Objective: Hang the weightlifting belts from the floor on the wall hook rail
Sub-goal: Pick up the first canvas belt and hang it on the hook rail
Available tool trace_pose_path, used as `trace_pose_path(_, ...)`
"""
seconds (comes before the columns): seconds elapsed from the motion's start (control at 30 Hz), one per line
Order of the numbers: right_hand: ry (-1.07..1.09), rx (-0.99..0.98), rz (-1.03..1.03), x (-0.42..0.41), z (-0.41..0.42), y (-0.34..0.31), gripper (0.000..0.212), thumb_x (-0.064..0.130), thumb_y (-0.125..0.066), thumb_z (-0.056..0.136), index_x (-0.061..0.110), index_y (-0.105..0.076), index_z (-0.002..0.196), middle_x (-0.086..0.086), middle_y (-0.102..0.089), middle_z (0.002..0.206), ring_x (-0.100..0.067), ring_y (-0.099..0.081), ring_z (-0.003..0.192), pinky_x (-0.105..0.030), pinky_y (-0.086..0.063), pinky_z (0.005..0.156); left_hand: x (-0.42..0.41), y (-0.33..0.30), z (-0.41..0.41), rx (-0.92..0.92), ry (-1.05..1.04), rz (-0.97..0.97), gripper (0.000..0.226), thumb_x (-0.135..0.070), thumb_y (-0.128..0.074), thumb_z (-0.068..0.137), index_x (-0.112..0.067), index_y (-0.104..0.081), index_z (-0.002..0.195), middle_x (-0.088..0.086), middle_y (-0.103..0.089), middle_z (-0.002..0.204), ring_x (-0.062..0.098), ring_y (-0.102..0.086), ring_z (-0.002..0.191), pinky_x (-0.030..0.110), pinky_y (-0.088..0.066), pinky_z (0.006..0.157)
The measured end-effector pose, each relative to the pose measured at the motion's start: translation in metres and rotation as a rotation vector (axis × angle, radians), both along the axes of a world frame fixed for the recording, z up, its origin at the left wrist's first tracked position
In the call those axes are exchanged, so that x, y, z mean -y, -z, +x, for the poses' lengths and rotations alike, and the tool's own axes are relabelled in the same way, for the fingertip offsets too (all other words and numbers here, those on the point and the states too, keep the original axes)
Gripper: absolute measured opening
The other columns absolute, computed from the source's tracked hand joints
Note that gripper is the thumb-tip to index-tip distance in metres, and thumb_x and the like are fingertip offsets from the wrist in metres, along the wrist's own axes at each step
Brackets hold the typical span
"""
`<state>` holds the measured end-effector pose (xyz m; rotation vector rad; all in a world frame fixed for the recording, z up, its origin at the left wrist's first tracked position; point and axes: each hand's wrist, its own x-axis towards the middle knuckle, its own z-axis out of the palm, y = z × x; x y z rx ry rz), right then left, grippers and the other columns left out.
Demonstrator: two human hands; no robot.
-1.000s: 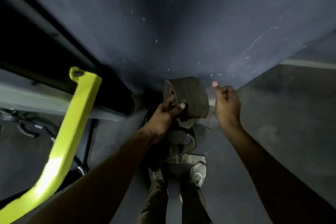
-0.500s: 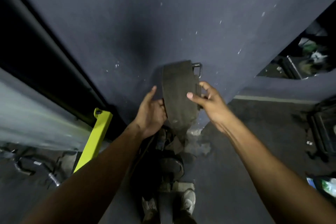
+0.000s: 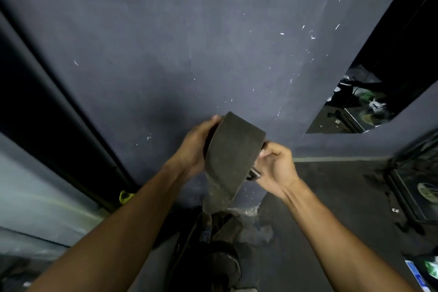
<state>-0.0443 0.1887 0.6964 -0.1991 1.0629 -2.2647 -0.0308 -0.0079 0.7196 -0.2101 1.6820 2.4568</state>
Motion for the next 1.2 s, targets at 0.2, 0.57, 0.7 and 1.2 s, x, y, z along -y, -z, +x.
trace_pose_path(0.2,0.07,-0.129,0.319,0.018,-0.014,-0.03,0.042,0.034,-0.064,0.097,0.005,-0.07,0.126,-0.015,-0.077,0.117,-0.028,-0.074,0.106,-0.037,-0.06,0.089,0.001,-0.014,0.004,0.071,0.104,0.003,0.068,-0.059,-0.033,0.106,-0.007,-0.069,0.13,0.017,-0.073,0.127,0.03,-0.068,0.122,0.041,-0.051,0.106)
trace_pose_path(0.57,-0.118,-0.664,0.656,0.024,0.015,-0.021,0.016,0.003,-0.068,0.098,0.01,-0.075,0.111,0.005,-0.079,0.113,-0.009,-0.073,0.11,-0.025,-0.055,0.096,0.035,-0.029,-0.018,0.291,0.212,-0.011,0.079,-0.07,-0.043,0.097,-0.003,-0.067,0.132,0.019,-0.072,0.128,0.032,-0.068,0.116,0.043,-0.049,0.107)
trace_pose_path(0.7,-0.185,-0.778,0.762,0.022,0.032,-0.002,0.008,0.013,-0.072,0.098,0.015,-0.076,0.104,0.006,-0.079,0.113,-0.012,-0.073,0.111,-0.035,-0.056,0.098,0.027,-0.029,-0.025,0.375,0.212,-0.172,0.05,-0.052,-0.061,0.098,-0.005,-0.077,0.105,0.014,-0.08,0.097,0.025,-0.076,0.084,0.038,-0.057,0.09)
trace_pose_path(1.2,0.262,0.087,0.442,0.032,-0.025,-0.038,0.058,0.052,-0.061,0.099,0.0,-0.073,0.124,-0.023,-0.078,0.11,-0.032,-0.078,0.094,-0.043,-0.063,0.083,0.008,0.03,0.035,-0.023,0.324,0.04,0.064,-0.003,-0.065,0.094,-0.02,-0.043,0.152,0.015,-0.06,0.147,0.034,-0.055,0.139,0.05,-0.045,0.112)
